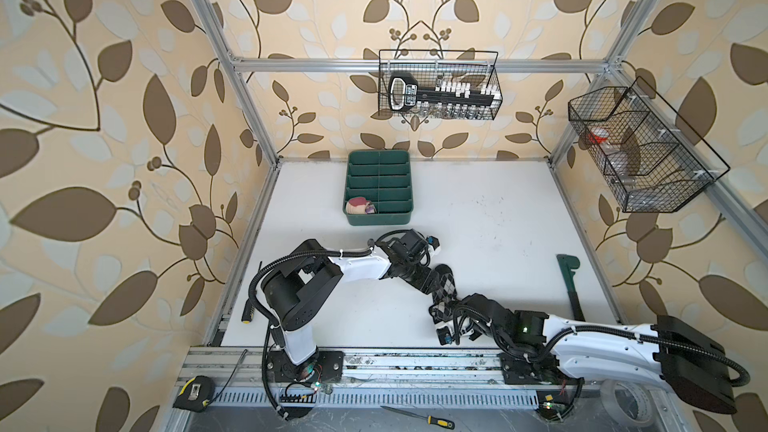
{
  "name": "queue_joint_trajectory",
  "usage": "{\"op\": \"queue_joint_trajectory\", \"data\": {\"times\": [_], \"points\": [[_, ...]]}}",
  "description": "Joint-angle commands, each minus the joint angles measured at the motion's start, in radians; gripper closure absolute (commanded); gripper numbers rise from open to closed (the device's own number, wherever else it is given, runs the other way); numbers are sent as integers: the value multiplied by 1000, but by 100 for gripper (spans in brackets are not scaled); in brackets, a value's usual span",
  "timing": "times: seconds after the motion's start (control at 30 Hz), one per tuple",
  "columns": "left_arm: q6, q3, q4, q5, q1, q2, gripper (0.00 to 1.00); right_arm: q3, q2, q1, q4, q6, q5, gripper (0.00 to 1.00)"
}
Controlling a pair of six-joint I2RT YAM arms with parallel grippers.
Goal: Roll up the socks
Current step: 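Grasp the argyle roll with both grippers and roll it toward the toe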
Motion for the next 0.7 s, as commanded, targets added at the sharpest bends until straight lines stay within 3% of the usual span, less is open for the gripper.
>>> {"op": "queue_joint_trajectory", "data": {"times": [0.0,0.33,0.43,0.5,0.67], "points": [[-51,22,40,-51,-4,23,38,-10,3,11,-13,-15,-7,100],[-124,44,117,-40,-23,76,66,-14,8,11,15,-22,14,100],[-128,42,122,-43,-34,75,83,-13,15,4,33,-8,22,100],[-130,30,122,-52,-37,67,100,-11,16,-7,39,7,19,100],[-120,-41,126,-114,-38,2,100,-9,16,-14,18,26,11,100]]}}
